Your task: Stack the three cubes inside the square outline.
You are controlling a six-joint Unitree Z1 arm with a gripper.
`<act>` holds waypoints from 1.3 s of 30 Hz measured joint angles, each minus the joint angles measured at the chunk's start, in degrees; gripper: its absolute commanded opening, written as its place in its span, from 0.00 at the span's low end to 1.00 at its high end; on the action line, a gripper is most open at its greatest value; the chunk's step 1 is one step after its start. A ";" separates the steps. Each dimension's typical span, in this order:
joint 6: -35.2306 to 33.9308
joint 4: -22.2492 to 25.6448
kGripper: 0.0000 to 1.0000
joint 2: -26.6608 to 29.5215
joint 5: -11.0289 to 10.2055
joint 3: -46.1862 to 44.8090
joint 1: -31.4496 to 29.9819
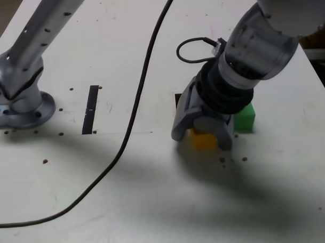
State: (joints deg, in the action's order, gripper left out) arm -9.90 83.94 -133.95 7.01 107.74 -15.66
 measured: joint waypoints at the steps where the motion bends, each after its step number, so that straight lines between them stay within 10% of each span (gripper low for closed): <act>1: 0.00 0.52 0.58 -0.16 0.00 0.35 0.00; 22: -0.55 3.33 0.35 -1.16 0.19 2.37 -0.03; 39: -0.93 7.72 0.30 10.42 -0.89 2.02 -0.46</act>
State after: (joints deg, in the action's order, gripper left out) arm -10.83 91.66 -123.54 6.13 109.76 -16.12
